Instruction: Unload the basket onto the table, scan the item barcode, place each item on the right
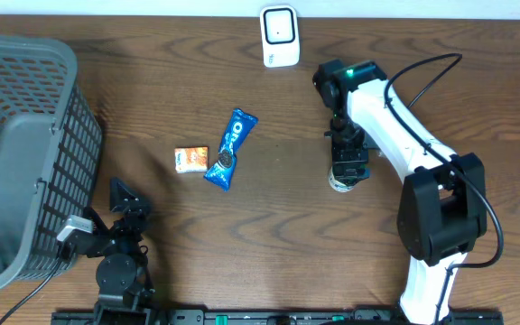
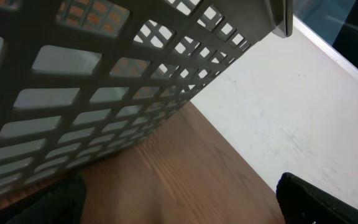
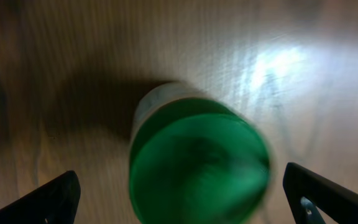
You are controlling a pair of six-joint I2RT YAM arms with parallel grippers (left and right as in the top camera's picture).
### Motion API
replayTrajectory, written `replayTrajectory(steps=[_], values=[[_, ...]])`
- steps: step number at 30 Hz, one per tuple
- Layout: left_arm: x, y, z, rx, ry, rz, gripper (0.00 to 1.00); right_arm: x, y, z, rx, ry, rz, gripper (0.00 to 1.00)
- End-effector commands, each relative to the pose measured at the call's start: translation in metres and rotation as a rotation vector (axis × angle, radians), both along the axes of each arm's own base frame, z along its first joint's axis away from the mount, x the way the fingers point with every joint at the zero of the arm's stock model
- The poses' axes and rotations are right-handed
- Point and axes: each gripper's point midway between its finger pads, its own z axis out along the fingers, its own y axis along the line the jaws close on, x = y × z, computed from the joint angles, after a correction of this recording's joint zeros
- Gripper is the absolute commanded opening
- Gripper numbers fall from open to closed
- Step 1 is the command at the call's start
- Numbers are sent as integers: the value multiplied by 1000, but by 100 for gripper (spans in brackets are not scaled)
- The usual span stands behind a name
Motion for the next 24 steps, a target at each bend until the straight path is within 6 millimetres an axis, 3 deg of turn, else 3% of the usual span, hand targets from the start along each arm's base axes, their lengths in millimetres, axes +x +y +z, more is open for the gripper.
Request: replayTrajectory(steps=[1,6,10,13,17,20,22,24], values=[[-1,2,-14,11,48,10,98,-9,-1,-13,19,22,37,99],[-1,2,-14,12,49,10,98,-27,-5,-40,21,67,32,99],[-1,2,-14,12,49,10,98,-35,-11,-47,-4,86,36,97],[-1,2,-14,11,48,10,98,-31,-19,-46,-40,76,98,76],[-1,2,-14,11,48,10,98,-24,-19,-47,-36,65,200,65],[-1,2,-14,11,48,10,98,-18,-12,-49,9,53,287,64],[-1,2,-14,12,49,10,98,-12,-4,-50,59,46,378,52],[-1,2,-14,11,48,10,98,-6,3,-46,109,38,490,47]])
